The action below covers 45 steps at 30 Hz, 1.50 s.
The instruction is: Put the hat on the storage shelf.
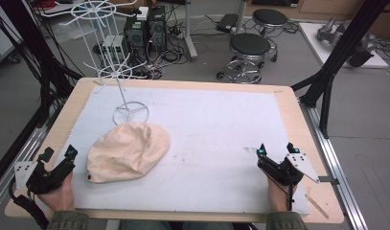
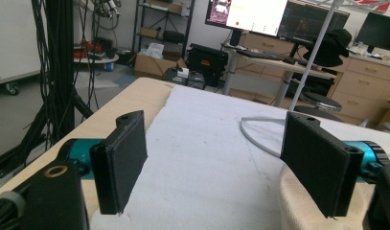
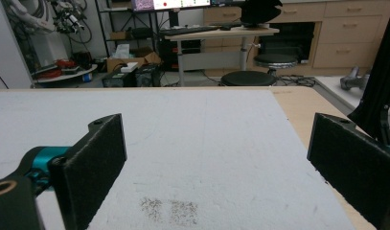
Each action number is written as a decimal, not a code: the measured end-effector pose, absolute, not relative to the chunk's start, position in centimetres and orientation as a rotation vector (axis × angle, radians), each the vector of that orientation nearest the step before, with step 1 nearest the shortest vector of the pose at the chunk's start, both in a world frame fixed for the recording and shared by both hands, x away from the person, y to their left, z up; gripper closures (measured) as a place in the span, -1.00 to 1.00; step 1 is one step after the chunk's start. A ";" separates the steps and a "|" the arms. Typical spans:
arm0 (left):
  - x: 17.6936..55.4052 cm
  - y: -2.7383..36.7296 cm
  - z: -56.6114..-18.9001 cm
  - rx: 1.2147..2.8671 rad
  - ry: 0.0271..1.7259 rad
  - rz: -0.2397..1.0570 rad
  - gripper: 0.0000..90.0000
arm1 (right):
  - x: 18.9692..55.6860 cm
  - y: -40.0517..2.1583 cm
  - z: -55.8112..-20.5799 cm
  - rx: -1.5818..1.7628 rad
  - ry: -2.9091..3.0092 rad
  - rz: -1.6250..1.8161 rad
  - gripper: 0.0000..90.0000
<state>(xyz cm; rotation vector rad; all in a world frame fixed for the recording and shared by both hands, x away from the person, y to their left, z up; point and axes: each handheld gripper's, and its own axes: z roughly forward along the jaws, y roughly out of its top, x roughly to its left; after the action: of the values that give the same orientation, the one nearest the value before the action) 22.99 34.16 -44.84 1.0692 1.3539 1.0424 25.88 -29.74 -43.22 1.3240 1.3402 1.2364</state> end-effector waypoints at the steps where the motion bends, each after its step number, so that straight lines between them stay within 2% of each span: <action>1: 23.0 34.2 -44.8 1.067 1.353 1.042 -0.47 | 25.9 -29.7 -43.2 1.324 1.340 1.236 -0.89; 25: 23.0 34.1 -44.8 1.065 1.351 1.030 -0.47 | 25.9 -30.0 -43.3 1.359 1.336 1.252 -0.89; 40: 23.2 32.2 -43.2 1.075 1.264 0.943 -0.47 | 26.0 -30.0 -43.4 1.360 1.348 1.260 -0.89; 45: 23.4 31.3 -43.0 1.099 1.252 0.916 -0.53 | 26.1 -30.0 -43.4 1.356 1.352 1.264 -0.89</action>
<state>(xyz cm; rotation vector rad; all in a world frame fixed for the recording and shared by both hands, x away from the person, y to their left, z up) 23.38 31.35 -42.99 1.0993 1.2521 0.9158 26.06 -30.00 -43.39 1.3556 1.3519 1.2644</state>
